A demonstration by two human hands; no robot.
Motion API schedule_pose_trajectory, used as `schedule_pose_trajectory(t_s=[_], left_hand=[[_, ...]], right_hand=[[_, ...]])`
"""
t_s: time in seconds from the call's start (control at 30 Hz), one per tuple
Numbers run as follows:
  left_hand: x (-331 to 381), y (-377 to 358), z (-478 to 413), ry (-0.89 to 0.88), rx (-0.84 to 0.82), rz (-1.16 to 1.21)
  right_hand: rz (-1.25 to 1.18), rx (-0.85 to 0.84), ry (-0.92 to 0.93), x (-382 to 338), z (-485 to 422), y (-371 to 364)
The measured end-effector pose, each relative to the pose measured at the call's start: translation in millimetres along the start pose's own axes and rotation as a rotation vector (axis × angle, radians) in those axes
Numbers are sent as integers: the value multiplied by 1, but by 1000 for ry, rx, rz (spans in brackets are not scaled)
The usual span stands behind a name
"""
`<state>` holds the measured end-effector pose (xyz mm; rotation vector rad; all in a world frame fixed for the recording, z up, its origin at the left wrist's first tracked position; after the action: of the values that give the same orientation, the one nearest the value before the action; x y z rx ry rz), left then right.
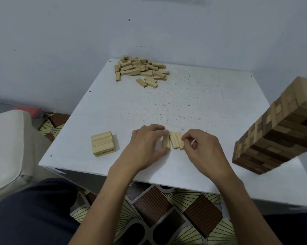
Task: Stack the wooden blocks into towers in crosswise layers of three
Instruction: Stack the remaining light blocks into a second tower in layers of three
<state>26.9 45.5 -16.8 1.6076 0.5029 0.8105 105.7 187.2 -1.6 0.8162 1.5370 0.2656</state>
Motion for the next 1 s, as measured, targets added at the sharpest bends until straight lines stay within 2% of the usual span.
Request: schedule_pose_trajectory(t_s=[0.33, 0.43, 0.57, 0.63, 0.87, 1.0], left_hand=[[1, 4, -7, -67, -37, 122], [-1, 4, -9, -83, -46, 129], [-1, 0, -10, -105, -79, 30], [-1, -1, -11, -113, -87, 1], [0, -1, -11, -108, -67, 70], [-3, -2, -10, -103, -88, 106]], right_hand=[[-155, -59, 28, 1, -5, -3], [-80, -110, 31, 3, -5, -6], [81, -302, -13, 2, -1, -12], [85, -343, -33, 3, -1, -14], [19, -272, -59, 10, -5, -13], [16, -288, -47, 9, -4, -13]])
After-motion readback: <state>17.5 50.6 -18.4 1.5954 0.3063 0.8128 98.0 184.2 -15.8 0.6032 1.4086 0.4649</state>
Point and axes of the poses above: each hand's wrist, its own z-axis away from the middle knuckle, its own y-axis out of the back of the hand, x = y × z, the point moved 7 cm from there along -z, towards the middle knuckle, and after that the axes turned 15 degrees about -z, right-handed, at the moved point
